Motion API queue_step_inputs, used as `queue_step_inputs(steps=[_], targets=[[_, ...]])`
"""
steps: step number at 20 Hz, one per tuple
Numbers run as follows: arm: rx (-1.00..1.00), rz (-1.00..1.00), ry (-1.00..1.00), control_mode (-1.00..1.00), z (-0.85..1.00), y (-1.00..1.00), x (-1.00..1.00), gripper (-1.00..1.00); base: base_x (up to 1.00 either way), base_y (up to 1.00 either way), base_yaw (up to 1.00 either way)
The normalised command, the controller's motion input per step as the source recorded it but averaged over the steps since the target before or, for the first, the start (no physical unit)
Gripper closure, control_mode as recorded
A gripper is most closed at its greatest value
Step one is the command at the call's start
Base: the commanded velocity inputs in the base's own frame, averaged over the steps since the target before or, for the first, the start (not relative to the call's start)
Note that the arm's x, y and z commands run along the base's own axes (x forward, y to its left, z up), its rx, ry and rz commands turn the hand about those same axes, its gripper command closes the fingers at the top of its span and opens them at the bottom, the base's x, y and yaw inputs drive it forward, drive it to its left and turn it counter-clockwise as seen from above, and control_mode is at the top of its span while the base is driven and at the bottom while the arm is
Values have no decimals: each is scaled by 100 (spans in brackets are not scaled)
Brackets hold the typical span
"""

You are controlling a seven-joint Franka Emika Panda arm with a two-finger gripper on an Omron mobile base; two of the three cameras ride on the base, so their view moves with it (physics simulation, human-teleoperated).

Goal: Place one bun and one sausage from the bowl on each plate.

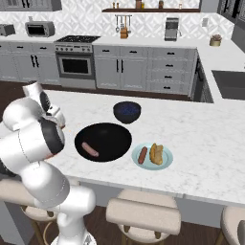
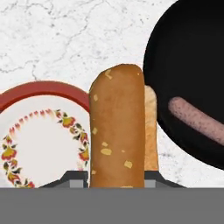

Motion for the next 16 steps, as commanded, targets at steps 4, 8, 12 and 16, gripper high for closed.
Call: queue_step_inputs(steps=[4, 8, 12, 16], targets=[[-16, -13, 6, -100, -10, 98, -37, 100, 0, 0, 0], [-1, 2, 0, -100, -30, 78, -7, 100, 0, 0, 0], [0, 12, 6, -100, -43, 30, -9, 100, 0, 0, 0], [0, 5, 0, -100, -47, 1, -14, 100, 0, 0, 0]])
